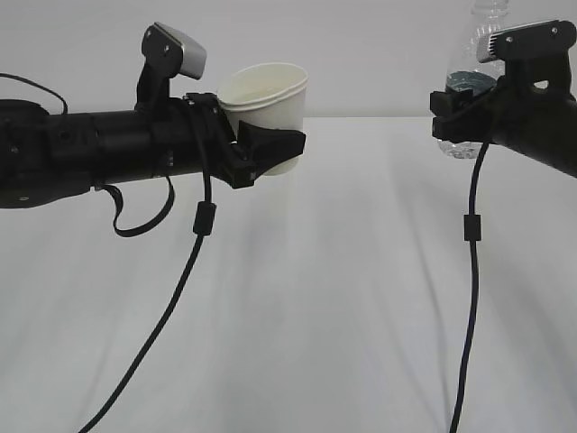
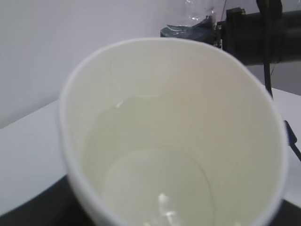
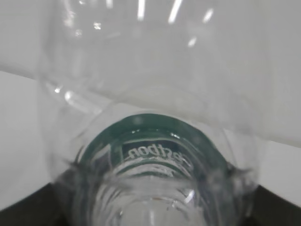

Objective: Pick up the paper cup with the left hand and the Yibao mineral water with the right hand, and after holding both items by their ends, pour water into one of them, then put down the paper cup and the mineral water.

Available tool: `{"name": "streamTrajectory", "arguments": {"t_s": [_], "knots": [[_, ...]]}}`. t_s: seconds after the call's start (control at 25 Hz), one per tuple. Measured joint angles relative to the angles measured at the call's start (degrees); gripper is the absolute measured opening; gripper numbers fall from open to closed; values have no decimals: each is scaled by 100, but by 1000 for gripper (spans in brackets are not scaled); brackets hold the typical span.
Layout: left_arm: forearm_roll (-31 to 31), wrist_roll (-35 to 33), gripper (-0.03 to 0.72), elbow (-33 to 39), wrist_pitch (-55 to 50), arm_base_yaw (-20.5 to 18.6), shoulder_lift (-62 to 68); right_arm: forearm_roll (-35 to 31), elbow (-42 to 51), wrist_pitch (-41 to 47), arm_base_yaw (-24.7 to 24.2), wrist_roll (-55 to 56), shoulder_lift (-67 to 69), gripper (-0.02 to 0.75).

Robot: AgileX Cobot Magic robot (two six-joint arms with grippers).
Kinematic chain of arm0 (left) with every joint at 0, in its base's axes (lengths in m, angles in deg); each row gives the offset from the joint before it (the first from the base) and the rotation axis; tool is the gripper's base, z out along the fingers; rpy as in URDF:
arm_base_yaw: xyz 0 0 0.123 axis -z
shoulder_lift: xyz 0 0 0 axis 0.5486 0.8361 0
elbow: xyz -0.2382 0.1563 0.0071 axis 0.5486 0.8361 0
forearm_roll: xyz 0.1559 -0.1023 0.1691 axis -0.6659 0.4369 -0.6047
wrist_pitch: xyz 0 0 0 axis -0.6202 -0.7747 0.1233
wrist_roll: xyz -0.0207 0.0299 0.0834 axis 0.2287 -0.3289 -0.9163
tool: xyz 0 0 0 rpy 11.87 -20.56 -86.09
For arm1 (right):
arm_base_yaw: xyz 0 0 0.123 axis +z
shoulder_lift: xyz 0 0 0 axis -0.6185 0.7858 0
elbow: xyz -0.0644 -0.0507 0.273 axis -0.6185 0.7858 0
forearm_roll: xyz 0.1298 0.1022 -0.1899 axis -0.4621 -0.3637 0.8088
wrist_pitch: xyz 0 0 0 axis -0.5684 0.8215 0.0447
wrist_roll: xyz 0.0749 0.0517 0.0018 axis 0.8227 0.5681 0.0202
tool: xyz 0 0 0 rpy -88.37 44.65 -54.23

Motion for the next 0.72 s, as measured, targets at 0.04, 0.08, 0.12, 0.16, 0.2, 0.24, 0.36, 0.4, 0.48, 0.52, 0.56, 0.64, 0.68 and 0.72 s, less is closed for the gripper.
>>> {"name": "streamTrajectory", "arguments": {"t_s": [0.04,0.08,0.12,0.16,0.2,0.24,0.36,0.4,0.48,0.52,0.56,0.64,0.68,0.72], "knots": [[0,0,449,0,3,0,0,-60,0,-70,0,0,33,451],[0,0,449,0,13,0,0,-102,0,-149,0,0,101,452],[0,0,449,0,13,0,0,-130,0,-201,0,0,144,451],[0,0,449,0,13,0,0,-158,0,-260,0,0,188,451],[0,0,449,0,13,0,0,-172,0,-302,0,0,233,451],[0,0,449,0,13,0,0,-204,0,-331,0,0,285,451],[0,0,449,0,16,0,0,-317,-4,-484,0,0,435,451],[0,0,449,0,16,0,0,-343,-4,-555,0,0,484,451],[-5,0,449,0,50,0,0,-367,-13,-639,0,0,600,446],[-5,0,449,0,59,0,0,-371,-13,-676,0,0,651,444],[-5,0,449,0,82,0,0,-380,-13,-707,0,0,718,444],[-5,0,449,0,94,0,0,-380,-13,-752,0,0,813,444],[-5,0,449,0,94,0,0,-380,-13,-789,0,-21,855,444],[-5,0,449,0,94,0,0,-380,-13,-835,0,-49,902,444]]}}
